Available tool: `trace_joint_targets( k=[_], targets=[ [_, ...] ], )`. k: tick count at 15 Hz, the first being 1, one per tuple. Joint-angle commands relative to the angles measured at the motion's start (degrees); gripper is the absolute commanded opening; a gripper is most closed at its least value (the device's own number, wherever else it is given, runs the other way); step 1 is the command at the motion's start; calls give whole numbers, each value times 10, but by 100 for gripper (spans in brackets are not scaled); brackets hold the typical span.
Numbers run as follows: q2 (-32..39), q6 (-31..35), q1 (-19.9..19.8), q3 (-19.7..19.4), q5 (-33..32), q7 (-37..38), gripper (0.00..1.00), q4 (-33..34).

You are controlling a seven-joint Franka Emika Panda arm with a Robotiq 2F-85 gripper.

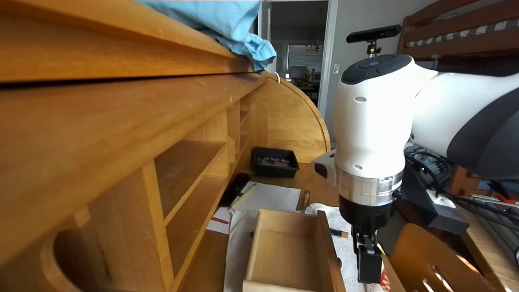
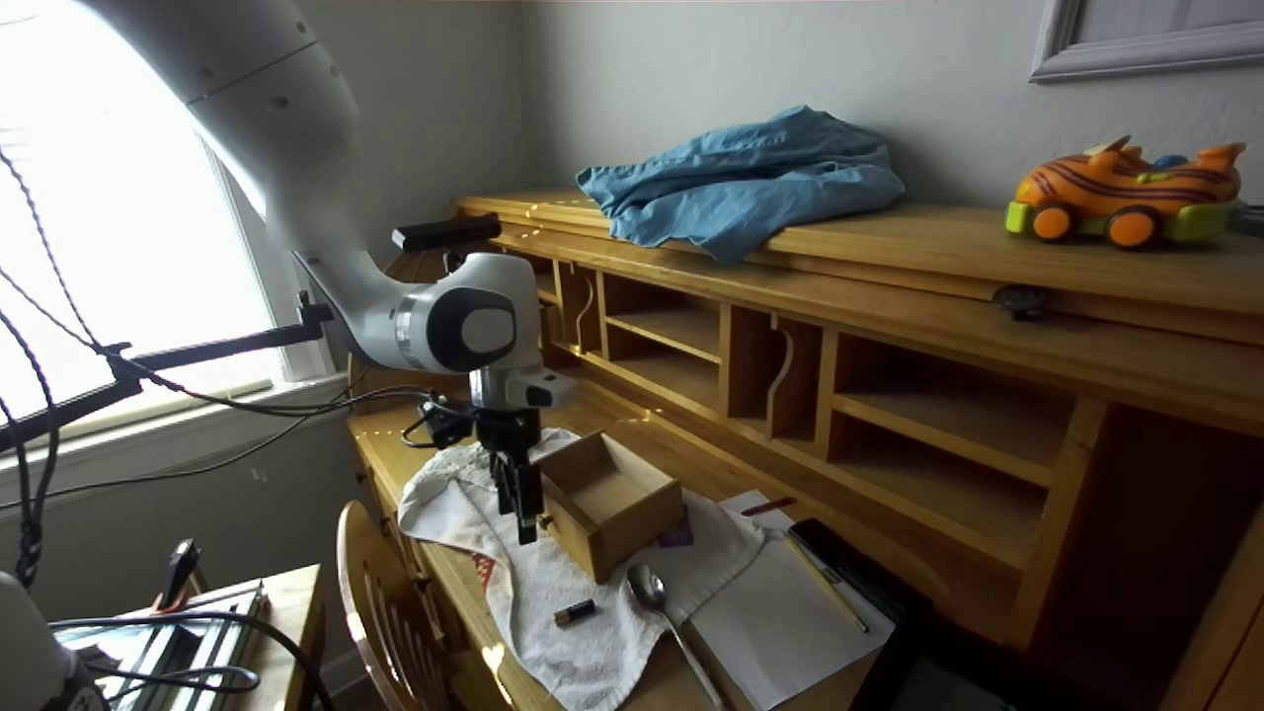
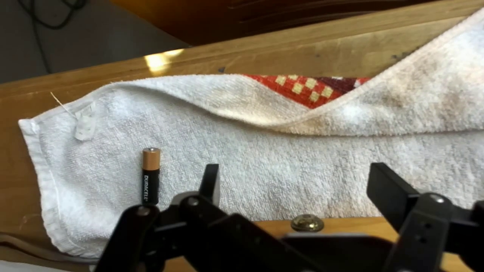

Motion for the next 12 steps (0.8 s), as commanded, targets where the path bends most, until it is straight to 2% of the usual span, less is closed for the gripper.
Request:
trace_joint_targets(
  k=[1, 8, 12],
  targets=[
    [0, -6, 0, 2, -7, 3, 100, 3],
    [12, 13, 12, -19, -92, 49, 100, 14],
    [23, 34, 13, -15, -109, 61, 100, 22]
  ],
)
